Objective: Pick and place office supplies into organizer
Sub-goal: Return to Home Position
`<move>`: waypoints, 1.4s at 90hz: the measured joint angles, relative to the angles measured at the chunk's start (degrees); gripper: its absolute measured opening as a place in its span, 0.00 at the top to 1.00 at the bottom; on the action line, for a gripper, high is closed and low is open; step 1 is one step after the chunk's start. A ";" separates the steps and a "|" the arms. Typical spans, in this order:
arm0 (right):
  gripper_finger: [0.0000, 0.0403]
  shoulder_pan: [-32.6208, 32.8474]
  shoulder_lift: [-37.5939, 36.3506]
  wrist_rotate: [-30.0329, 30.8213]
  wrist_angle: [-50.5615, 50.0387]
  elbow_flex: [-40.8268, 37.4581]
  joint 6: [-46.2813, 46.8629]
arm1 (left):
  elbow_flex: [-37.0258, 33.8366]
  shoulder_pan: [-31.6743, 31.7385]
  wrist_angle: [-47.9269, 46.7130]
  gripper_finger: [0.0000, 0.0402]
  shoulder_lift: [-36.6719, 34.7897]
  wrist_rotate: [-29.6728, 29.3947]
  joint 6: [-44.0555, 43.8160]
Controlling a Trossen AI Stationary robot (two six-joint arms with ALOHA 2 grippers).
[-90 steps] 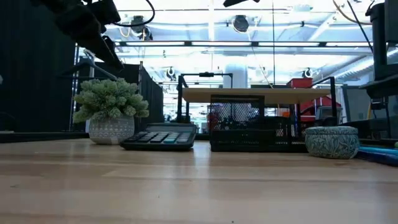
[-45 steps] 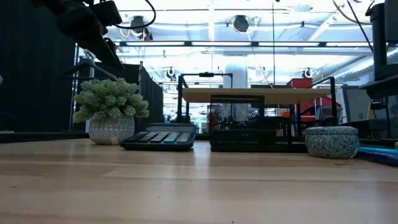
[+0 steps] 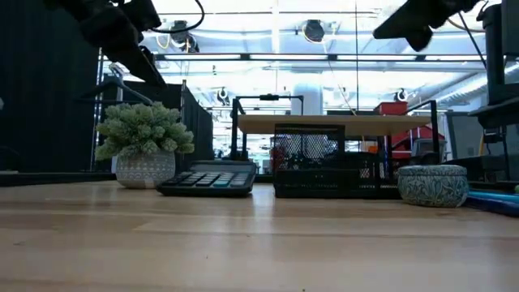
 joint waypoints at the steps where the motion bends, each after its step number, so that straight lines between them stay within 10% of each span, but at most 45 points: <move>1: 0.96 0.00 -0.13 -0.05 -0.05 -0.18 0.39 | 0.00 0.00 0.00 0.00 0.00 0.09 0.02; 23: 0.96 -0.44 -0.69 0.17 7.91 -6.33 -3.98 | -0.04 0.00 -0.23 0.13 3.54 2.27 -0.35; 58: 0.96 -0.63 -10.42 -0.02 25.15 -22.49 -6.48 | -0.04 0.00 5.39 0.96 1.50 2.38 -2.04; 126: 0.96 -0.63 -32.29 -8.33 26.45 -40.40 -11.16 | -3.63 -0.01 10.16 1.00 -9.35 5.64 -3.14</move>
